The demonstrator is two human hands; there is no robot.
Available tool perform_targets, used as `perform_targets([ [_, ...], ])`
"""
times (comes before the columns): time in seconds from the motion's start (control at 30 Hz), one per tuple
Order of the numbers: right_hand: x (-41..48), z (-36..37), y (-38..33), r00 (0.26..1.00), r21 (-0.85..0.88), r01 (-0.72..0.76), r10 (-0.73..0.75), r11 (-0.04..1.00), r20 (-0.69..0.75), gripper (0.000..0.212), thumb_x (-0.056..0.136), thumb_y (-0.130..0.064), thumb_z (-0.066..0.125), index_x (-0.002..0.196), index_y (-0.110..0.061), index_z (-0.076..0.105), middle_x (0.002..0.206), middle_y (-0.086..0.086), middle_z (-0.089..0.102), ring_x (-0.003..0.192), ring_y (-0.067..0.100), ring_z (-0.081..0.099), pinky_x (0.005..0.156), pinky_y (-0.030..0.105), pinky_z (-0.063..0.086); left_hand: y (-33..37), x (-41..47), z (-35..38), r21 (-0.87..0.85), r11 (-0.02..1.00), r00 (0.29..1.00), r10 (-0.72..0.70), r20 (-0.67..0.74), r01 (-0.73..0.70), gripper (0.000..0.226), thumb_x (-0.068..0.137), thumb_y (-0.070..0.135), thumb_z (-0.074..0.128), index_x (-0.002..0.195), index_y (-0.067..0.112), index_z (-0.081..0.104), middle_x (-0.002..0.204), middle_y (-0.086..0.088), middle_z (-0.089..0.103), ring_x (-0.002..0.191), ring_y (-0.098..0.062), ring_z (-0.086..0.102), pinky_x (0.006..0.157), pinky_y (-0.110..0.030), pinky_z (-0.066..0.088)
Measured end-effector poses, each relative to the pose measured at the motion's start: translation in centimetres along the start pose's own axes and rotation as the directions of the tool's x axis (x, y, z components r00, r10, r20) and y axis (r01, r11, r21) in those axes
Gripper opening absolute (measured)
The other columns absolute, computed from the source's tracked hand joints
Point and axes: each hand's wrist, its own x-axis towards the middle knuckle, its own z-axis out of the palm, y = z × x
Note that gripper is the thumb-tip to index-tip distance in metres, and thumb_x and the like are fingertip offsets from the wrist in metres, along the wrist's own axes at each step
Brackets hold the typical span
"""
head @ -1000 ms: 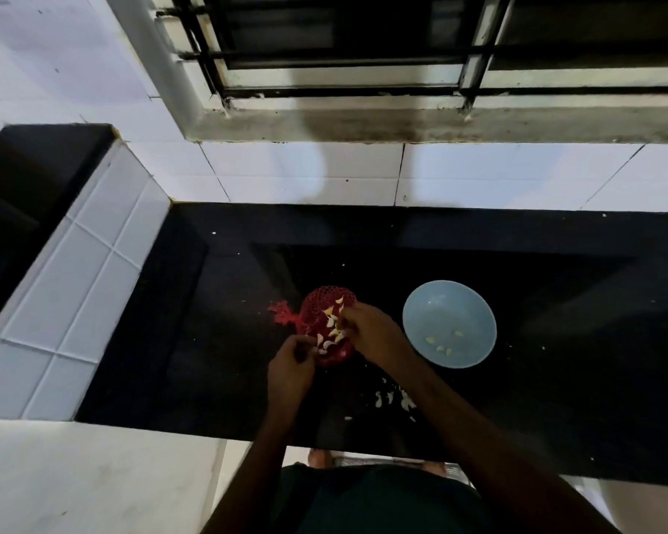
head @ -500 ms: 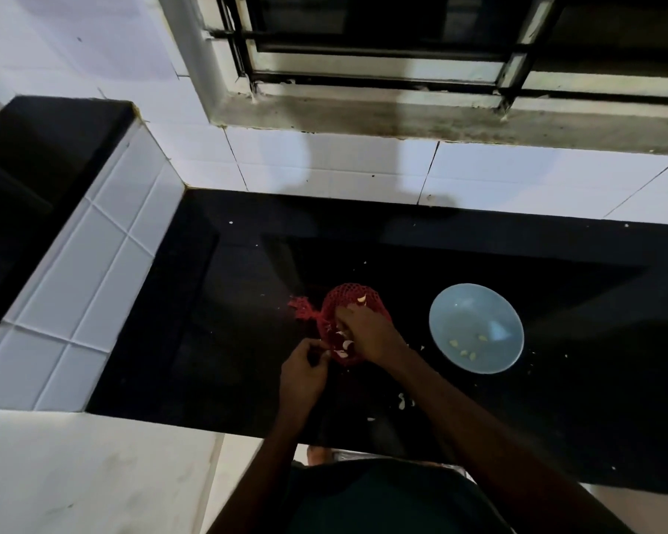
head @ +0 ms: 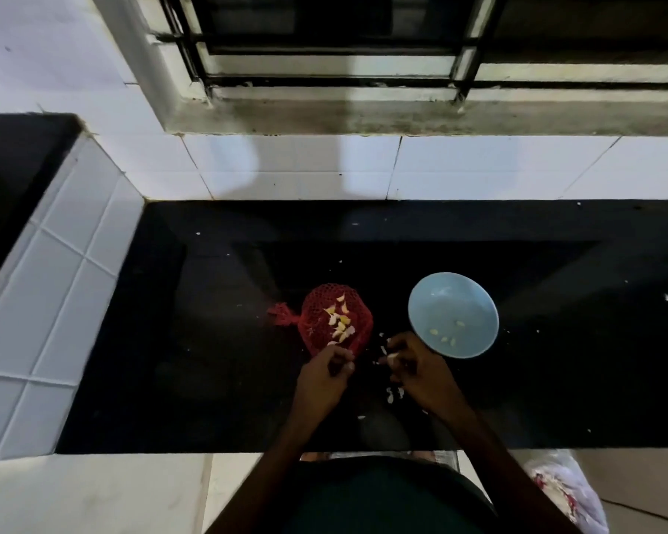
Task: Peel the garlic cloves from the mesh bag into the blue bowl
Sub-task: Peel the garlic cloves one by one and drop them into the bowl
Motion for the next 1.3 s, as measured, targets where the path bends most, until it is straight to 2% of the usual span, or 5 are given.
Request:
perform_targets([
  [0.33,-3.0,-0.6,3.6,0.999,-0.087,0.019,-0.022,0.996,-0.03,0.023,0.088,-0.041,0.069,0.071,-0.041,0.052,0.069,-0.015,0.06,0.068,-0.005,0.057,0.067,0.026,0.046,1.2,-1.3,5.2,0.049,0.99,0.968,0.118,0.22,-0.132,0.011,0.085,0.029,0.081,0.094,0.032,0.075,0.087,0.016,0.076,0.072,0.007,0.066,0.077,-0.03,0.057],
  [0.63,-3.7,-2.9,3.6,0.944,0.343,-0.149,0.031,0.928,0.328,0.068,0.086,-0.068,0.063,0.102,-0.003,0.058,0.086,0.022,0.058,0.081,0.027,0.055,0.072,0.044,0.044,2.3,-2.0,6.6,-0.009,0.989,0.971,0.145,0.188,-0.146,0.028,0.094,0.015,0.071,0.08,0.039,0.066,0.078,0.02,0.069,0.071,0.0,0.065,0.074,-0.037,0.059],
  [0.9,-3.1,-4.8,3.4,0.958,-0.011,0.073,-0.067,0.997,0.28,0.024,0.097,-0.047,0.056,0.084,-0.029,0.063,0.075,-0.006,0.064,0.073,0.008,0.061,0.068,0.032,0.046,2.0,-2.3,7.2,0.075,0.997,0.996,-0.005,0.087,-0.001,0.026,0.102,0.045,0.055,0.083,0.028,0.061,0.071,0.004,0.07,0.06,-0.013,0.068,0.067,-0.041,0.059],
  [1.0,-2.3,-3.9,4.0,0.984,-0.529,0.172,-0.125,0.831,0.125,0.02,0.093,-0.05,0.055,0.097,-0.032,0.062,0.088,-0.007,0.072,0.085,0.014,0.068,0.072,0.03,0.051,0.6,-2.0,6.1,0.233,0.972,0.999,-0.045,-0.001,0.044,0.028,0.103,0.046,0.049,0.087,0.027,0.059,0.073,0.005,0.066,0.066,-0.013,0.065,0.066,-0.036,0.054],
  [1.3,-0.4,0.3,2.3,0.94,-0.689,0.329,-0.293,0.646,0.173,0.015,0.084,-0.041,0.06,0.085,-0.026,0.059,0.076,-0.003,0.07,0.072,0.018,0.069,0.056,0.028,0.045,-0.7,-1.3,6.0,0.44,0.891,0.991,-0.058,-0.124,0.107,0.027,0.103,0.048,0.044,0.098,0.025,0.059,0.095,0.0,0.072,0.088,-0.022,0.068,0.074,-0.034,0.051],
])
